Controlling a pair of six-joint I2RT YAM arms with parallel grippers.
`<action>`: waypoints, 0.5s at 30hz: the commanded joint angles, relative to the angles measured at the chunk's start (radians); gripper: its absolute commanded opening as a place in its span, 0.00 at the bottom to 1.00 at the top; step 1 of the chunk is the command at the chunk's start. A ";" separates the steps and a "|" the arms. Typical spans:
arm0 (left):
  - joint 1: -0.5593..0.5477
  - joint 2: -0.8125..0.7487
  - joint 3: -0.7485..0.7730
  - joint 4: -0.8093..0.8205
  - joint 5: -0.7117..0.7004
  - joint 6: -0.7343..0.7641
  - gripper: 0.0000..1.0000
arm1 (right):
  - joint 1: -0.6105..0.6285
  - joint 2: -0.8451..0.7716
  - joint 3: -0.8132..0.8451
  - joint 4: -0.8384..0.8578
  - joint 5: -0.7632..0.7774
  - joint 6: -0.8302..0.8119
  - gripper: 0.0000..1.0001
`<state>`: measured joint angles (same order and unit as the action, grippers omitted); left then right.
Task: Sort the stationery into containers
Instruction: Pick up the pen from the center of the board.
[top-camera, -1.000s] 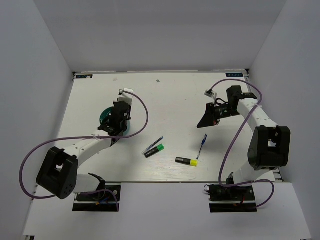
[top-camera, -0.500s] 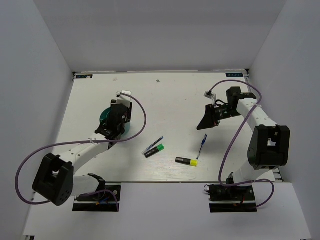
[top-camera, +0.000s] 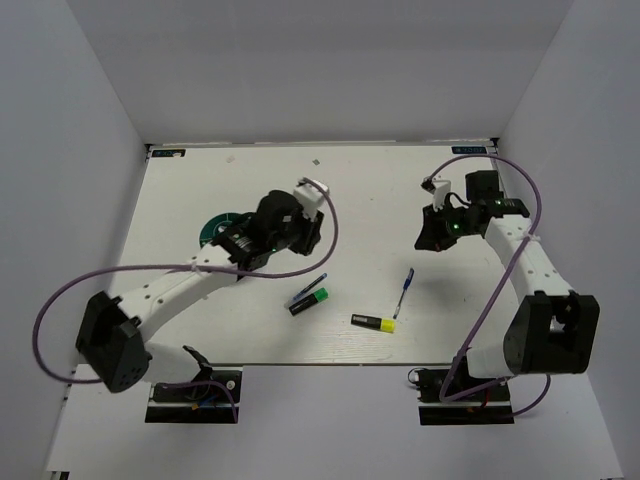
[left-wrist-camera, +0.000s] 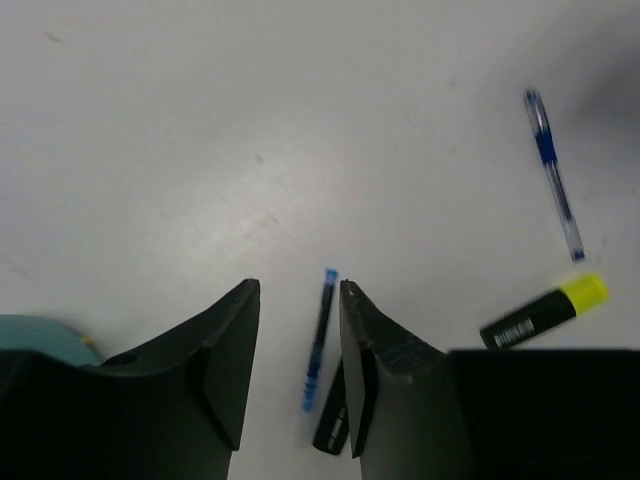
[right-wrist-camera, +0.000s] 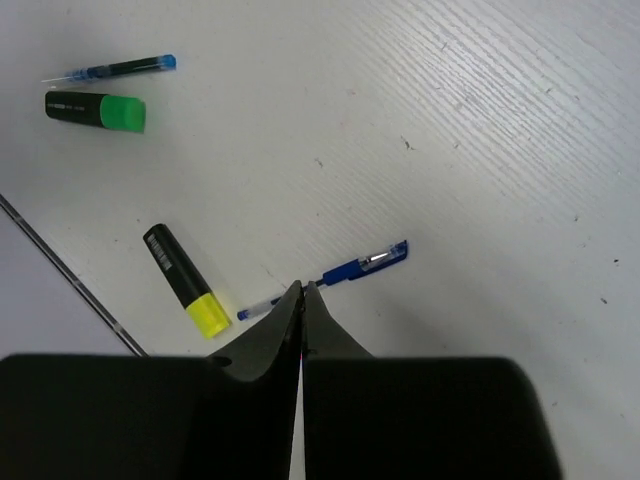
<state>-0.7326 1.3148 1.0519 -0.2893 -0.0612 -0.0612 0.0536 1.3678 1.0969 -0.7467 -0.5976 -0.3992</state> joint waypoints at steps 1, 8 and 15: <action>-0.054 0.124 0.028 -0.237 0.109 -0.058 0.49 | 0.000 0.063 0.084 -0.060 -0.011 0.033 0.00; -0.123 0.283 0.069 -0.212 0.097 -0.109 0.50 | -0.003 0.056 0.061 -0.059 0.001 0.051 0.13; -0.160 0.388 0.125 -0.222 0.017 -0.078 0.50 | -0.003 0.065 0.057 -0.068 -0.028 0.042 0.16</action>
<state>-0.8825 1.7000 1.1404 -0.5152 -0.0017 -0.1467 0.0532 1.4464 1.1538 -0.7956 -0.5991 -0.3622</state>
